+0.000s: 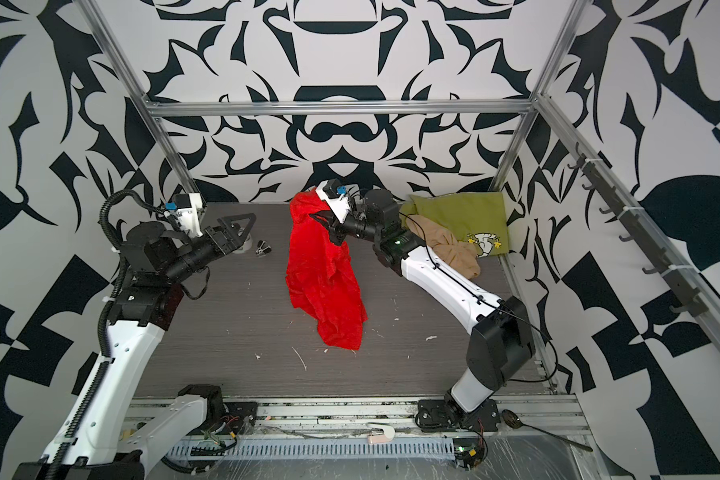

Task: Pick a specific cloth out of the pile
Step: 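Carry the red cloth toward the table center with the right gripper and lower it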

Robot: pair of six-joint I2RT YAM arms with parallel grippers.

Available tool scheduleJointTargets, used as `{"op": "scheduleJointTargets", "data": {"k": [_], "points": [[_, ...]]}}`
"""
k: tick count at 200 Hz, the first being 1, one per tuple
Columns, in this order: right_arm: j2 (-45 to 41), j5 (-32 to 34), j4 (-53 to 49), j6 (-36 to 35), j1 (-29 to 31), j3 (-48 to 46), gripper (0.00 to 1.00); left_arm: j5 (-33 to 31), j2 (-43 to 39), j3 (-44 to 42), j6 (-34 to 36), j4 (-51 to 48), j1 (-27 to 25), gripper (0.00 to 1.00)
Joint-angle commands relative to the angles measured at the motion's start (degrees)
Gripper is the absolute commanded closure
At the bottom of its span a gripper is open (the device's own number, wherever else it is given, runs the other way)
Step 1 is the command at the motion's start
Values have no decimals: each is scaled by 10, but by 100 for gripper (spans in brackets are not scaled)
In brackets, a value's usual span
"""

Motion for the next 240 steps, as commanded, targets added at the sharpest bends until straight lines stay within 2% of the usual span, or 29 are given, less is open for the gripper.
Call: {"op": "scheduleJointTargets", "data": {"k": [1, 67, 150, 198, 226, 240], "points": [[-36, 16, 62, 19, 2, -24, 100, 0, -9, -10, 6, 4, 3, 1], [-91, 23, 109, 99, 8, -148, 100, 2, -7, -26, -2, 21, 3, 1], [-158, 34, 72, 152, 81, -245, 100, 8, 4, -31, -13, 38, 2, 1], [-176, 39, 128, 217, 100, -333, 100, 13, 12, -31, -15, 46, 2, 1], [-170, 55, 138, 213, 99, -357, 100, 18, 17, -39, -19, 44, 2, 1], [-162, 58, 138, 190, 99, -358, 100, 18, 17, -47, -21, 46, 2, 1]]}}
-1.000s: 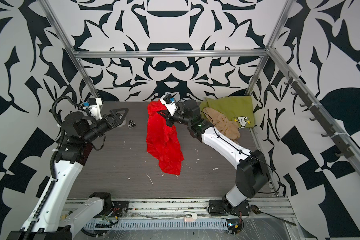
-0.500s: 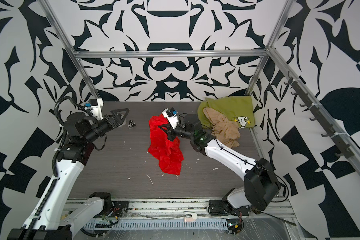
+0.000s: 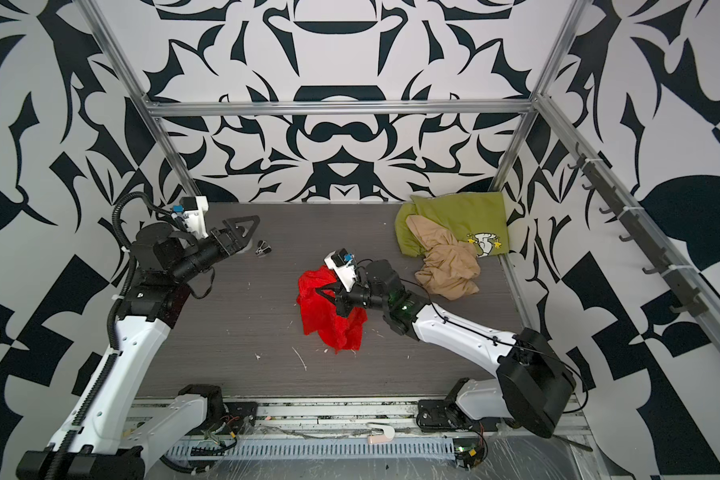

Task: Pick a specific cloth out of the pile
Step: 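Carry the red cloth toward the table center with the right gripper and lower it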

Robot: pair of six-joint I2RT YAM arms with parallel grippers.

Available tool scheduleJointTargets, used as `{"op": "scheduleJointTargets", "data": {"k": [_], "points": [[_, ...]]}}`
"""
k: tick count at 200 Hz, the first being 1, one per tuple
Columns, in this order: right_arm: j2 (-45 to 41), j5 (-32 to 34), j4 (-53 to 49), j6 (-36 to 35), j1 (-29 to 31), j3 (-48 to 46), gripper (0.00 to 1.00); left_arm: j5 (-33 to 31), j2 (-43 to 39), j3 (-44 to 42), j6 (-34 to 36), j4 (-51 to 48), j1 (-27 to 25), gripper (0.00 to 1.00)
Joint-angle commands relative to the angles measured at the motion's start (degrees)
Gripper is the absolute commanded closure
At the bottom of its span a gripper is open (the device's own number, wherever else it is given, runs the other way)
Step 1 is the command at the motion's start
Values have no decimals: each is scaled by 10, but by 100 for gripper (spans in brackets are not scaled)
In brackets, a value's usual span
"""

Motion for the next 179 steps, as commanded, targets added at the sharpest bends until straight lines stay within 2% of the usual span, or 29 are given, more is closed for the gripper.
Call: {"op": "scheduleJointTargets", "data": {"k": [1, 29, 112, 135, 179], "points": [[-3, 13, 53, -11, 0, 4, 100, 9, 2, -18, -5, 12, 2, 1], [43, 15, 54, -36, -14, 15, 100, 13, 3, -29, -15, 22, 2, 0], [208, -44, 132, 10, -80, 72, 100, 20, 12, -30, -28, 27, 1, 1], [250, -77, 124, 21, -96, 98, 83, 20, 13, -32, -28, 27, 1, 1], [295, -87, 122, 26, -106, 125, 74, 20, 17, -34, -28, 29, 1, 0]]}}
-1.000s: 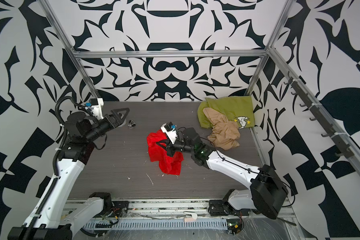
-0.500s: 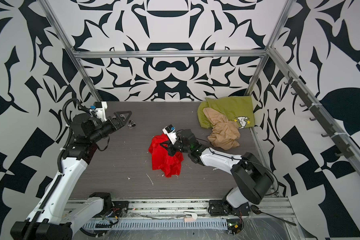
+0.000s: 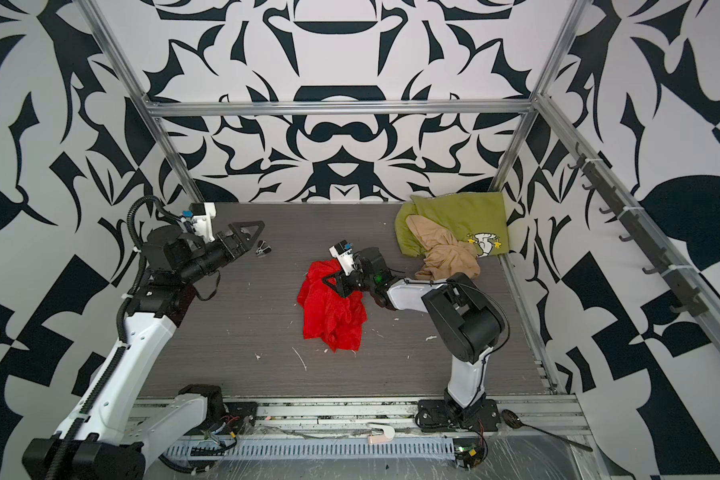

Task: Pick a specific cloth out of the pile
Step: 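Carry the red cloth toward the table center with the right gripper and lower it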

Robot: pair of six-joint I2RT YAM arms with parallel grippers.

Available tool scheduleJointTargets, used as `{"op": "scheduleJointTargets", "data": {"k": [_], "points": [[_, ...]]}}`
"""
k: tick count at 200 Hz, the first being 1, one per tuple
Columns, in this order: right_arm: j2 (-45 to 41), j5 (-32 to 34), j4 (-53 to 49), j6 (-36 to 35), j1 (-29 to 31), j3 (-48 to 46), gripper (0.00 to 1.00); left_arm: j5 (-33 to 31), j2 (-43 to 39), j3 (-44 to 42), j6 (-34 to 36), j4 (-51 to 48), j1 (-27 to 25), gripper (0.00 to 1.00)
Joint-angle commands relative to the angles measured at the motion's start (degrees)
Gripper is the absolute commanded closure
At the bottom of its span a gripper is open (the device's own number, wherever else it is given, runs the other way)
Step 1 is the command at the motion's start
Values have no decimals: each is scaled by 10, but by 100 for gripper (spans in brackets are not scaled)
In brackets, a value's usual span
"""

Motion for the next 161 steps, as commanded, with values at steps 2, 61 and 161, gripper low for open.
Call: {"op": "scheduleJointTargets", "data": {"k": [2, 61, 161], "points": [[5, -20, 30, 7, -5, 32, 73, 6, 4, -5, -4, 15, 2, 1], [21, -8, 6, 1, -22, 47, 55, 7, 12, -11, -3, 19, 1, 0], [76, 87, -246, -32, -42, 164, 33, 7, 34, -47, -18, 40, -13, 0]]}}
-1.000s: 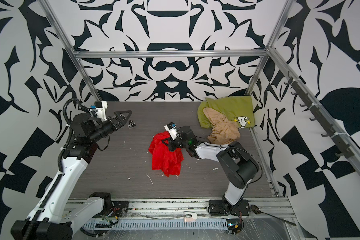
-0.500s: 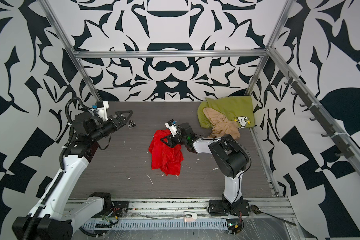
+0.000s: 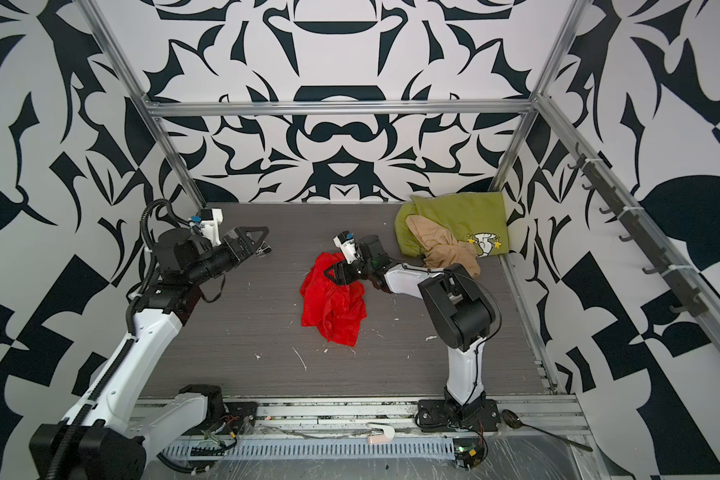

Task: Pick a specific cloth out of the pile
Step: 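Carry the red cloth toward the table center with the right gripper and lower it, then open the right gripper to release the red cloth on the table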

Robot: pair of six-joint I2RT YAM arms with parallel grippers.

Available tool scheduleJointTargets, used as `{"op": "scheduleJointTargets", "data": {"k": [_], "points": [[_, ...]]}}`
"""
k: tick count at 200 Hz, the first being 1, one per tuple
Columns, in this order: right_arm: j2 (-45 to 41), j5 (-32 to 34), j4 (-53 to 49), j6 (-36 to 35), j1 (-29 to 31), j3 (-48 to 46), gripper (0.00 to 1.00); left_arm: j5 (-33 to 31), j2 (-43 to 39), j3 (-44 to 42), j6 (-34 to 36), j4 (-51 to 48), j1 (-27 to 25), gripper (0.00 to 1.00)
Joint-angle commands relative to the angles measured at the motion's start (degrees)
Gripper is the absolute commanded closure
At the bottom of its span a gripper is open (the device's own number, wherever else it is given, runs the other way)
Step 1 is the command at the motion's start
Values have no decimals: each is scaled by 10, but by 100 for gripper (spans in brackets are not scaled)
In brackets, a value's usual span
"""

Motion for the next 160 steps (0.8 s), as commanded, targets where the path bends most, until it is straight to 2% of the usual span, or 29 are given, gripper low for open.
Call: {"op": "scheduleJointTargets", "data": {"k": [1, 24, 53, 66, 87, 160], "points": [[21, 42, -89, -9, -5, 46, 33, 6, 11, -11, -12, 23, -11, 0], [41, 46, -122, 6, -5, 70, 31, -8, 20, -11, -10, 24, -30, 0], [47, 55, -196, 14, -5, 114, 18, -19, 25, -14, -5, 23, -41, 0], [42, 59, -241, 19, -5, 141, 15, -21, 25, -18, -4, 23, -41, 1], [36, 66, -300, 20, -5, 182, 14, -28, 26, -22, -2, 26, -45, 1], [-22, 103, -330, 40, -5, 190, 13, -44, 44, -36, 18, 39, -51, 1]]}}
